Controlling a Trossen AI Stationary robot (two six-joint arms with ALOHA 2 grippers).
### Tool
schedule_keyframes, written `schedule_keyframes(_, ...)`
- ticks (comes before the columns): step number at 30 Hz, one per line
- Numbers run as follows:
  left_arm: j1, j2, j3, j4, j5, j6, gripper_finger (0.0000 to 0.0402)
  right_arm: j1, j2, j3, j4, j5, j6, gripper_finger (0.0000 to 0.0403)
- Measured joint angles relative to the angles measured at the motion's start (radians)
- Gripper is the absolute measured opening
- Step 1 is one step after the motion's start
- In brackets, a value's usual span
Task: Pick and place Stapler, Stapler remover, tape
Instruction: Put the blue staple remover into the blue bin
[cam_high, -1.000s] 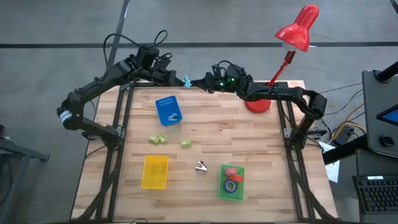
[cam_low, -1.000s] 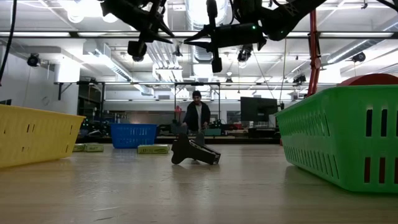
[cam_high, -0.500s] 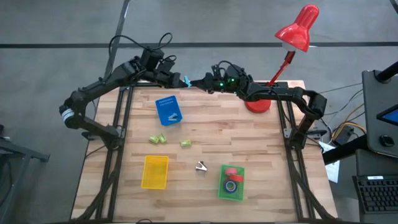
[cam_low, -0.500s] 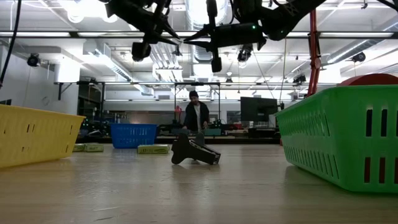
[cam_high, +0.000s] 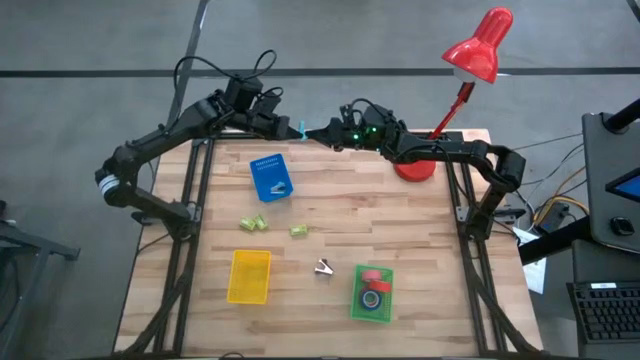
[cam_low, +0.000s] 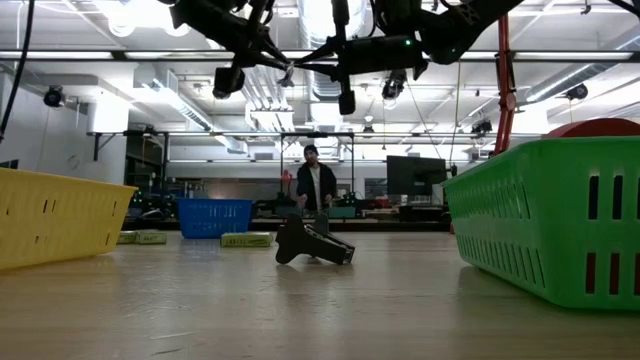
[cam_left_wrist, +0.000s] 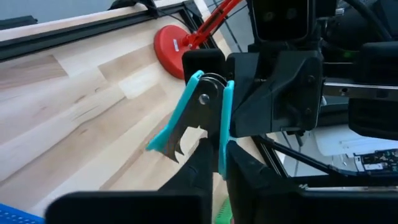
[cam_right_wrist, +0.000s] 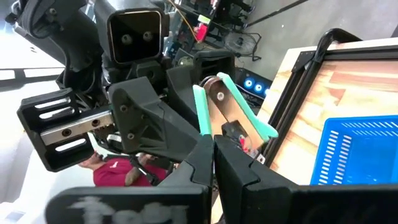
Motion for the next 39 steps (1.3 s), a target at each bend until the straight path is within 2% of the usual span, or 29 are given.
schedule_keyframes(3,0.0,-0.001,0.0,0.003,0.003,0.012,0.0005,0.0,0.0,-0.001,0.007,0.002,-0.004,0.0008)
schedule_keyframes(10,0.005,-0.002,0.0,-0.085,-0.023,0.073,0.0002,0.0,0.0,-0.001,0.001,-0.006,-0.023,0.001)
schedule_keyframes(16,0.022,-0.003,0.0,-0.285,-0.13,0.178,0.0002,0.0,0.0,-0.001,-0.088,-0.076,-0.04,0.0048)
schedule_keyframes(22,0.026,-0.003,-0.008,-0.432,-0.29,0.265,0.0005,0.004,0.0,-0.001,-0.239,-0.107,-0.084,0.0089)
schedule_keyframes(28,0.026,-0.004,-0.133,-0.431,-0.324,0.265,0.0003,0.015,0.0,-0.001,-0.279,-0.131,-0.119,0.011)
schedule_keyframes(34,0.026,-0.003,-0.293,-0.334,-0.277,0.229,0.0009,0.032,0.0,-0.001,-0.307,-0.18,-0.166,0.0116)
schedule_keyframes(39,0.026,-0.003,-0.374,-0.251,-0.262,0.212,0.0007,0.045,0.0,-0.001,-0.405,-0.316,-0.225,0.0107)
